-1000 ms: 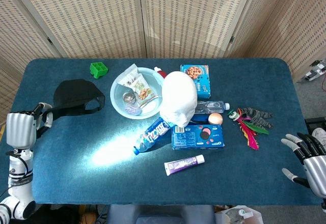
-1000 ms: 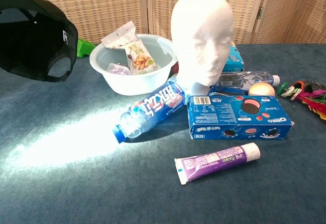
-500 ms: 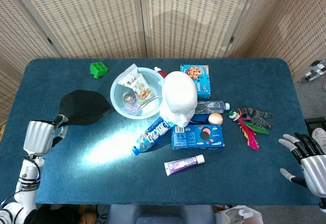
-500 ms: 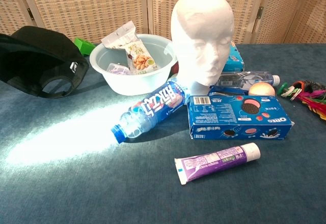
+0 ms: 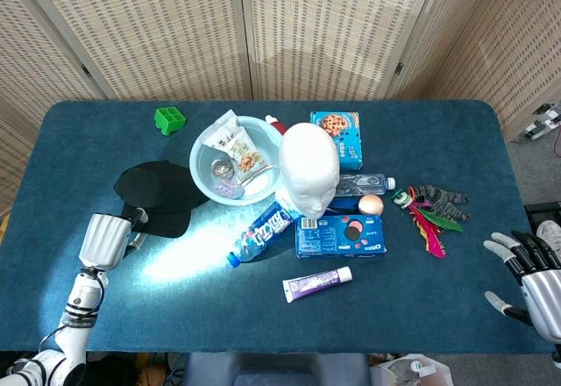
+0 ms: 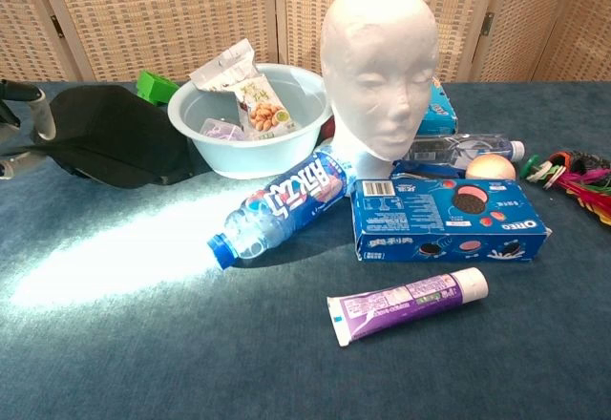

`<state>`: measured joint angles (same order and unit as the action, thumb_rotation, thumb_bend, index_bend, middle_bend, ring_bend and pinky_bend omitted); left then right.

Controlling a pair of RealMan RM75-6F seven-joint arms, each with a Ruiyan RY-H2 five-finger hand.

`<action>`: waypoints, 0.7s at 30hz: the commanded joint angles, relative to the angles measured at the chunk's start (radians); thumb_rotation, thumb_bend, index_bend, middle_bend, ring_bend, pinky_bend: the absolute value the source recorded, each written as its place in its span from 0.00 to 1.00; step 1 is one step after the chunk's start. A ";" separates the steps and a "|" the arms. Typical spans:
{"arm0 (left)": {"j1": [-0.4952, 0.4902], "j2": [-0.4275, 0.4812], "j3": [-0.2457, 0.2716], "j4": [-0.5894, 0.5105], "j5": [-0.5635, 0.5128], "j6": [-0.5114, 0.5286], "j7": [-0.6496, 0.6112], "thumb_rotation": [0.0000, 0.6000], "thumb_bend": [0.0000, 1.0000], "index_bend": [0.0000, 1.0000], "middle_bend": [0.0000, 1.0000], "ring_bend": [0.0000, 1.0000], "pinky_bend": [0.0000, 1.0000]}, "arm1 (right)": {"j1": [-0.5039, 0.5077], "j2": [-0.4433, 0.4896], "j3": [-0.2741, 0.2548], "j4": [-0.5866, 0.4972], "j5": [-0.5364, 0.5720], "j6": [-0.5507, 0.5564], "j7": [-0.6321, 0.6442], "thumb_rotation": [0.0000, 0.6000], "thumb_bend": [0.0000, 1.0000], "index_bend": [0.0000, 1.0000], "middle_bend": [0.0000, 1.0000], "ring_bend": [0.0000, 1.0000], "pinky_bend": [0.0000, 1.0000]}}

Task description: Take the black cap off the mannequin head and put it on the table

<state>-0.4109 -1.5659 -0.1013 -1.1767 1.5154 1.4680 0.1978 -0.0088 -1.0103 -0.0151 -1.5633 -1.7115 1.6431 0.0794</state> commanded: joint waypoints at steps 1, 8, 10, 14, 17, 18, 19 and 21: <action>0.020 0.042 0.011 -0.141 -0.049 -0.047 0.122 1.00 0.04 0.25 0.87 0.94 1.00 | 0.000 0.000 0.000 0.000 0.000 0.000 0.000 1.00 0.11 0.25 0.21 0.12 0.14; 0.051 0.096 0.030 -0.301 -0.087 -0.068 0.225 1.00 0.00 0.00 0.74 0.80 1.00 | 0.000 -0.001 0.000 0.002 0.001 -0.001 0.001 1.00 0.11 0.25 0.21 0.12 0.14; 0.058 0.109 0.036 -0.329 -0.096 -0.073 0.240 1.00 0.00 0.00 0.69 0.75 1.00 | 0.000 -0.001 0.000 0.003 0.002 -0.001 0.002 1.00 0.11 0.25 0.21 0.12 0.14; 0.075 0.127 0.033 -0.377 -0.103 -0.055 0.261 1.00 0.00 0.00 0.58 0.67 0.99 | 0.000 -0.002 0.000 0.005 0.003 0.000 0.004 1.00 0.11 0.25 0.21 0.12 0.14; 0.092 0.128 0.023 -0.389 -0.093 -0.013 0.251 1.00 0.00 0.00 0.54 0.64 0.97 | 0.000 -0.001 0.000 0.008 0.006 -0.001 0.007 1.00 0.11 0.25 0.21 0.12 0.14; 0.100 0.132 0.020 -0.395 -0.092 0.000 0.248 1.00 0.00 0.00 0.53 0.63 0.94 | -0.001 -0.001 0.000 0.009 0.007 -0.002 0.007 1.00 0.11 0.25 0.21 0.12 0.14; 0.106 0.137 0.018 -0.400 -0.092 0.009 0.245 1.00 0.00 0.00 0.52 0.61 0.92 | 0.000 0.000 0.000 0.009 0.007 -0.003 0.007 1.00 0.11 0.25 0.21 0.12 0.14; 0.120 0.149 0.013 -0.411 -0.094 0.030 0.231 1.00 0.00 0.00 0.50 0.58 0.88 | 0.001 0.001 -0.003 0.011 0.007 -0.010 0.006 1.00 0.11 0.25 0.21 0.12 0.14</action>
<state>-0.3004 -1.4254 -0.0836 -1.5793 1.4217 1.4874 0.4372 -0.0082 -1.0094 -0.0168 -1.5530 -1.7043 1.6353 0.0862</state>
